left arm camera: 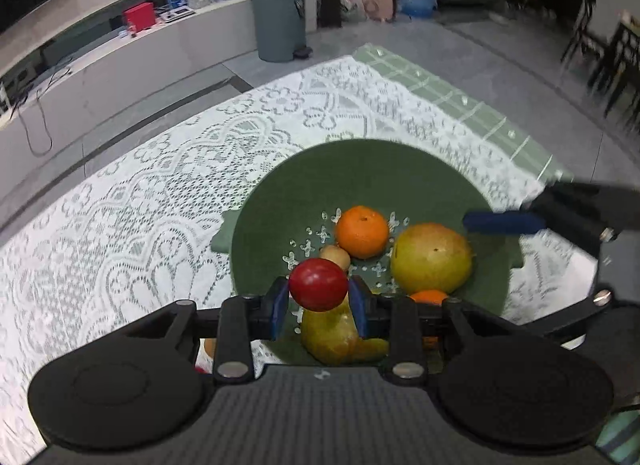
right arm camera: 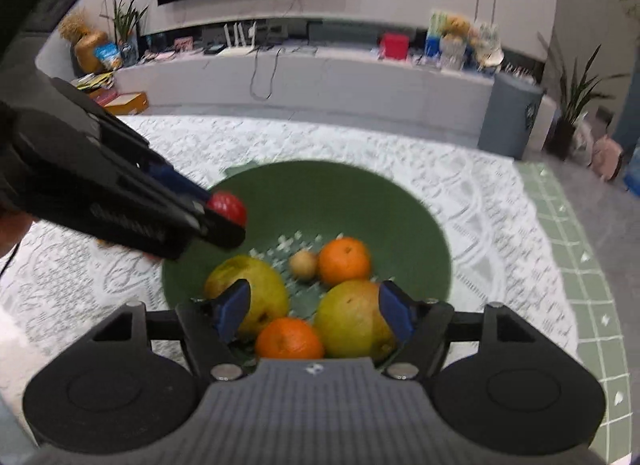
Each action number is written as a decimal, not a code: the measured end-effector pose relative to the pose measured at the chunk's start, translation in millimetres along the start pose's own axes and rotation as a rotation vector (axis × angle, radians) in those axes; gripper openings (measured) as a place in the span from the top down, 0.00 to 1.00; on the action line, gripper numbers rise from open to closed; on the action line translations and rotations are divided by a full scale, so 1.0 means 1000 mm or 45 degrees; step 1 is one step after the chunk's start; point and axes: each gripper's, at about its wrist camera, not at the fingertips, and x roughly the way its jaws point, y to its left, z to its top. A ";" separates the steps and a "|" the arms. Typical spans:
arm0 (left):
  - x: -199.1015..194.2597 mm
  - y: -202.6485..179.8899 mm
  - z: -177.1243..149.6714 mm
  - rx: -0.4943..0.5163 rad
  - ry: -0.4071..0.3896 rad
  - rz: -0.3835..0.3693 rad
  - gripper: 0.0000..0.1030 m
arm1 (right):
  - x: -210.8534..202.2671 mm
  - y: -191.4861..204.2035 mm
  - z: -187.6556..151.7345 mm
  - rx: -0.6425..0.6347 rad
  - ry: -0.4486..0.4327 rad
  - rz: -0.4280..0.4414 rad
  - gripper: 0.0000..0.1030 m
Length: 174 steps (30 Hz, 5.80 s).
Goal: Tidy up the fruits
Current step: 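Open the right tool dropping the tangerine while the left tool releases the plum, then withdraw both tools from the colander toward the remaining tangerines, then grasp a tangerine with the left tool while the right tool grasps another tangerine, then carry both tangerines over the green colander with both tools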
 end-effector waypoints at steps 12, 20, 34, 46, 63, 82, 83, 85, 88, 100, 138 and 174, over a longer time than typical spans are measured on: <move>0.052 -0.017 0.021 0.192 0.167 0.151 0.64 | 0.006 -0.027 0.000 0.148 -0.029 -0.060 0.25; 0.063 -0.016 0.024 0.215 0.218 0.196 0.62 | 0.009 -0.020 -0.001 0.086 -0.020 -0.085 0.20; 0.052 -0.015 0.021 0.183 0.152 0.244 0.41 | 0.006 -0.018 -0.004 0.078 -0.025 -0.067 0.19; -0.017 0.000 -0.009 -0.059 -0.101 0.224 0.37 | -0.011 -0.008 -0.004 0.106 -0.146 -0.062 0.19; -0.089 0.056 -0.101 -0.360 -0.270 0.302 0.37 | -0.039 0.067 -0.010 0.091 -0.261 0.109 0.11; -0.105 0.101 -0.186 -0.544 -0.366 0.289 0.38 | -0.010 0.154 -0.027 0.045 -0.173 0.191 0.22; -0.104 0.103 -0.188 -0.550 -0.372 0.279 0.39 | -0.008 0.156 -0.027 0.029 -0.174 0.186 0.23; -0.101 0.107 -0.190 -0.556 -0.379 0.260 0.40 | -0.005 0.161 -0.025 0.009 -0.179 0.163 0.28; -0.095 0.112 -0.191 -0.560 -0.378 0.235 0.43 | 0.002 0.163 -0.021 -0.001 -0.174 0.152 0.32; -0.066 0.136 -0.183 -0.607 -0.333 0.187 0.45 | 0.038 0.178 -0.011 -0.102 -0.140 0.099 0.45; -0.023 0.171 -0.168 -0.693 -0.267 0.020 0.50 | 0.126 0.211 0.009 -0.641 -0.083 0.133 0.57; -0.067 0.145 -0.164 -0.679 -0.364 0.091 0.53 | 0.015 0.171 0.010 -0.424 -0.228 0.039 0.58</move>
